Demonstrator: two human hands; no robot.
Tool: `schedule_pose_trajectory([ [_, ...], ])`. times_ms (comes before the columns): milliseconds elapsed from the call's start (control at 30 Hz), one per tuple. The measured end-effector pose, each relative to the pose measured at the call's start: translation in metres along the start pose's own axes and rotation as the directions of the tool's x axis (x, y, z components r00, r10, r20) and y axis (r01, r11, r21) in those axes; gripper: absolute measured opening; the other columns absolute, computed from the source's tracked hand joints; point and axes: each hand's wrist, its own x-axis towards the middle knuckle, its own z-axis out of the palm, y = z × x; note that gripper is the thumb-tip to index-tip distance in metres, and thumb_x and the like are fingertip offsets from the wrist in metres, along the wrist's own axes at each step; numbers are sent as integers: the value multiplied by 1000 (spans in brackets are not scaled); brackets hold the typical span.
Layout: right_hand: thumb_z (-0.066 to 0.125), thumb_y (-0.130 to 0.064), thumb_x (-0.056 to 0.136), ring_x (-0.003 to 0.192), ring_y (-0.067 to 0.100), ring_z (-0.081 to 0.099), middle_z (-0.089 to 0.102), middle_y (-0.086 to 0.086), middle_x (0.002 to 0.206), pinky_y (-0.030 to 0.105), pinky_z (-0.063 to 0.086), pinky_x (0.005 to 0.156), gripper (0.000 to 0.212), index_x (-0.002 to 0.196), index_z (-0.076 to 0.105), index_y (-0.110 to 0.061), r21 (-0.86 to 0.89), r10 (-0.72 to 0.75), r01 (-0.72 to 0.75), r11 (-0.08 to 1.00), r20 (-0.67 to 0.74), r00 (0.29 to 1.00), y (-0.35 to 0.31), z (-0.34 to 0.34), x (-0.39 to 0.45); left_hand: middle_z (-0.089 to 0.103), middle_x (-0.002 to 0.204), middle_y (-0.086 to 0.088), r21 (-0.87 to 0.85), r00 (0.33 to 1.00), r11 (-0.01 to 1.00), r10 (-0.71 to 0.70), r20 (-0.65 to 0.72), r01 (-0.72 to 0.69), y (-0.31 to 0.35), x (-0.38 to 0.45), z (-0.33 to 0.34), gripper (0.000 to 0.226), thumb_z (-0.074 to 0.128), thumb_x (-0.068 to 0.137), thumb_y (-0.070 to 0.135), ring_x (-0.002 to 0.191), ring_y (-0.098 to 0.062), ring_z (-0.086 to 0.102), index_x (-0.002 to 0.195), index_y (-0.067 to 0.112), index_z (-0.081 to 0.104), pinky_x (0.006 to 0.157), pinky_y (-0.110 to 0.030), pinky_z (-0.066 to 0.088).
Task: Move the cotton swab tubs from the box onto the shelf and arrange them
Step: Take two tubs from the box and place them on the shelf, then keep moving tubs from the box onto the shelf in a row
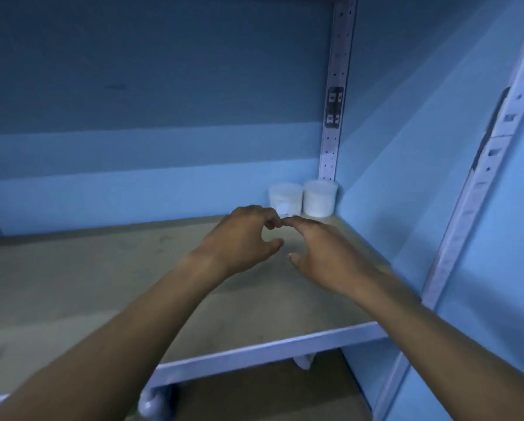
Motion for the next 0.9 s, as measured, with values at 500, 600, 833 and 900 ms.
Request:
schedule_pose_trajectory([
  [500, 61, -27, 98, 154, 17, -8, -11, -6, 167, 45, 31, 116, 77, 159, 14, -30, -10, 40, -40, 999, 412, 910, -97, 123, -196, 62, 128, 2, 6, 921, 965, -251, 297, 261, -15, -287, 24, 45, 72, 85, 25, 116, -15, 57, 129, 20, 61, 91, -23, 43],
  [600, 60, -24, 98, 154, 18, -7, -11, -9, 167, 46, 37, 112, 79, 159, 11, -31, -33, 65, -56, 998, 466, 882, -94, 133, -200, 57, 136, -3, 43, 887, 957, -284, 363, 288, -29, -294, 40, 49, 70, 88, 28, 121, -21, 53, 134, 18, 56, 89, -24, 40],
  [833, 61, -22, 98, 154, 21, 3, -4, -5, 168, 48, 36, 112, 81, 160, 10, -28, -71, 112, -87, 994, 645, 756, -100, 204, -229, 51, 140, -8, 136, 703, 864, -477, 528, 484, -75, -363, 93, 62, 72, 85, 26, 124, -26, 51, 142, 22, 49, 98, -36, 45],
  [900, 60, -22, 98, 154, 22, 5, -2, -3, 168, 46, 35, 113, 79, 160, 11, -26, -70, 105, -79, 994, 686, 720, -104, 223, -232, 50, 140, -8, 164, 655, 839, -513, 555, 519, -89, -381, 101, 69, 74, 83, 26, 125, -27, 51, 145, 22, 45, 99, -38, 45],
])
